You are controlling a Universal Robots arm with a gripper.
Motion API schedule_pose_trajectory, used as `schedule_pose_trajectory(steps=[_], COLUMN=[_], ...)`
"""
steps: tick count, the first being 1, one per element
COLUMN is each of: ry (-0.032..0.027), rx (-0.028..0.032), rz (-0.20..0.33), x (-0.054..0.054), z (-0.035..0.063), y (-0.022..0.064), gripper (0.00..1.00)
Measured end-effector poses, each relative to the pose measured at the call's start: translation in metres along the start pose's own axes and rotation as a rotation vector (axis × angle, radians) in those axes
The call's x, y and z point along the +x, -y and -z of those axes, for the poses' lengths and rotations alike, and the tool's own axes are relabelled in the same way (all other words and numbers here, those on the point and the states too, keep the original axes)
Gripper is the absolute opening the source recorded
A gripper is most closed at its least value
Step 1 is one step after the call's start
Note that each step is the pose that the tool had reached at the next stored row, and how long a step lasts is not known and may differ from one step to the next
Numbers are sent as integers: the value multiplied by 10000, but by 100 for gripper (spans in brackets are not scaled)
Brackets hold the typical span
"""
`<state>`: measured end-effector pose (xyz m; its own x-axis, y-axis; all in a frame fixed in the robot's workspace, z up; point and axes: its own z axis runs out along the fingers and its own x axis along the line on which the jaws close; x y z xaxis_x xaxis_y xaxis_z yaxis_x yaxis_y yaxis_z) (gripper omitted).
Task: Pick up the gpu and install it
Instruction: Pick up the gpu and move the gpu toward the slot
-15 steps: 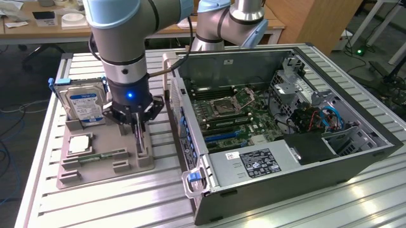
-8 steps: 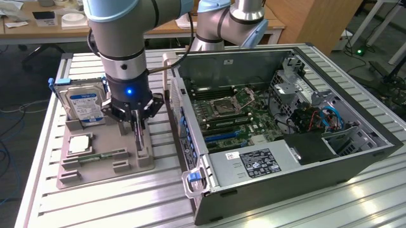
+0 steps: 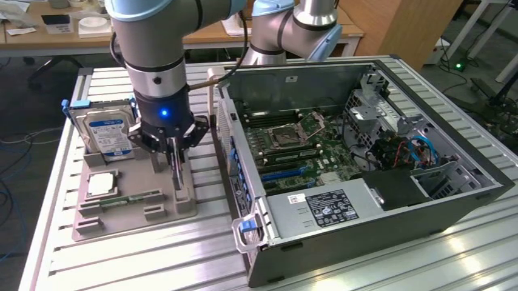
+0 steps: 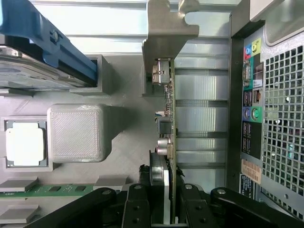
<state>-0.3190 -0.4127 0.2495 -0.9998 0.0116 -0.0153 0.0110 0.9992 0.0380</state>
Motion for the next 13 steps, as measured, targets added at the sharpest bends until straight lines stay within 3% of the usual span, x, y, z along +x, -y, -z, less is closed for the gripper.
schedule_pose_trajectory(steps=[13], ry=[0], rx=[0], rz=[0], x=[-2], z=[121], y=[-5], gripper=[28])
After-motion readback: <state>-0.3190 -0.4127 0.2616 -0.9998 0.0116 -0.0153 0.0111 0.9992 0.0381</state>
